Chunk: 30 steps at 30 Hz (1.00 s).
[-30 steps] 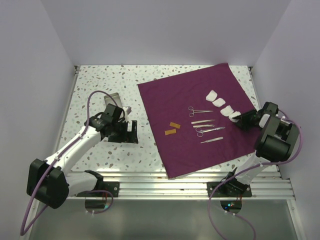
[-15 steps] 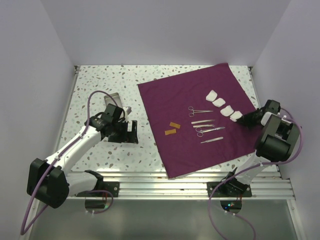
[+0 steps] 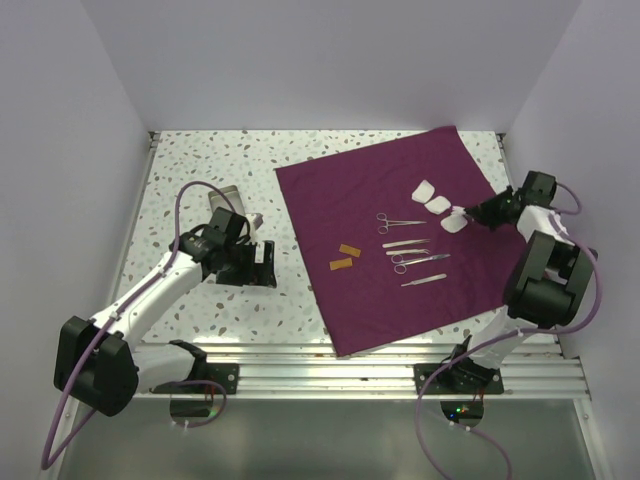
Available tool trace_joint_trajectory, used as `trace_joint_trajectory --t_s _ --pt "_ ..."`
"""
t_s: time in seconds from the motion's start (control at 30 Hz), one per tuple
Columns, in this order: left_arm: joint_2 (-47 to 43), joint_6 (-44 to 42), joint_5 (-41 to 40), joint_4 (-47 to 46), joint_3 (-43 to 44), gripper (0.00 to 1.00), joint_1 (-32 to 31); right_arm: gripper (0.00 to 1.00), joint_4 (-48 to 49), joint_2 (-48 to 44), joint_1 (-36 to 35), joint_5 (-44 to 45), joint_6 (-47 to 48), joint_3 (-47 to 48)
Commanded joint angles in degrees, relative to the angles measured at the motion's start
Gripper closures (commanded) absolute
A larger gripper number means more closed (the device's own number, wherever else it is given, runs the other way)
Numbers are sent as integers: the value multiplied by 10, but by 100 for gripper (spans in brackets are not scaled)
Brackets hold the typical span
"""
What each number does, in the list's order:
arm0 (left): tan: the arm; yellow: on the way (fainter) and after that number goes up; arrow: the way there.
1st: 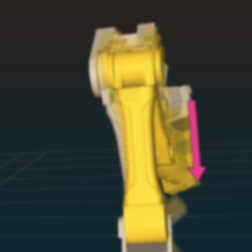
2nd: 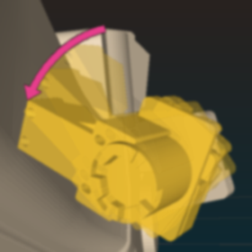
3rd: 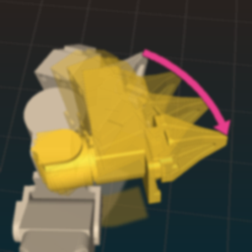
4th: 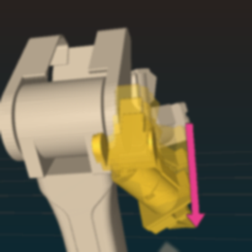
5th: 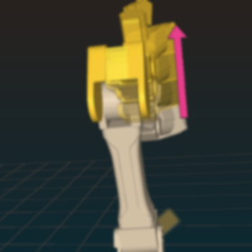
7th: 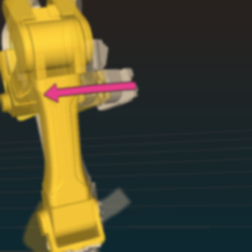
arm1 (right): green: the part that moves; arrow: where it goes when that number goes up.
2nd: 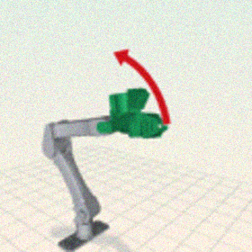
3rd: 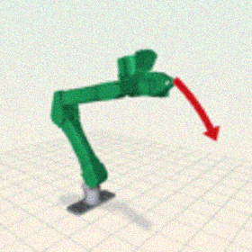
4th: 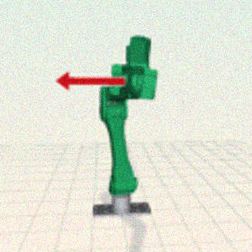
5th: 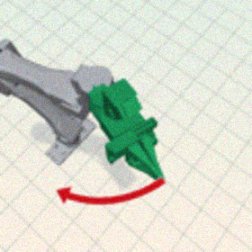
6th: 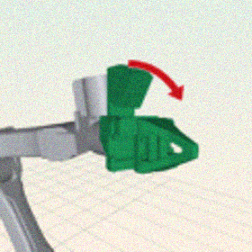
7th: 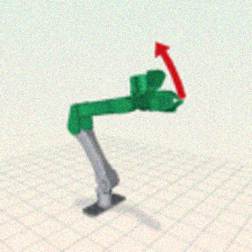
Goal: Prepare the surgical pack
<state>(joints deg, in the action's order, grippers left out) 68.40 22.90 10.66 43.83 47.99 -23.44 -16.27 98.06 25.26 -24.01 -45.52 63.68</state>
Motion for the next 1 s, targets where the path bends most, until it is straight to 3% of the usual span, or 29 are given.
trace_joint_trajectory --t_s 0.0,0.43,0.97 --pt "-4 -12 -3 -2 7 4 -2 100 23 13 -21 -17 -27 28" --pt "1 -10 -4 -2 11 4 -3 100 32 78 -35 -4 -14 83" --pt "10 -10 1 -5 13 4 -2 100 46 59 -35 1 -5 7"
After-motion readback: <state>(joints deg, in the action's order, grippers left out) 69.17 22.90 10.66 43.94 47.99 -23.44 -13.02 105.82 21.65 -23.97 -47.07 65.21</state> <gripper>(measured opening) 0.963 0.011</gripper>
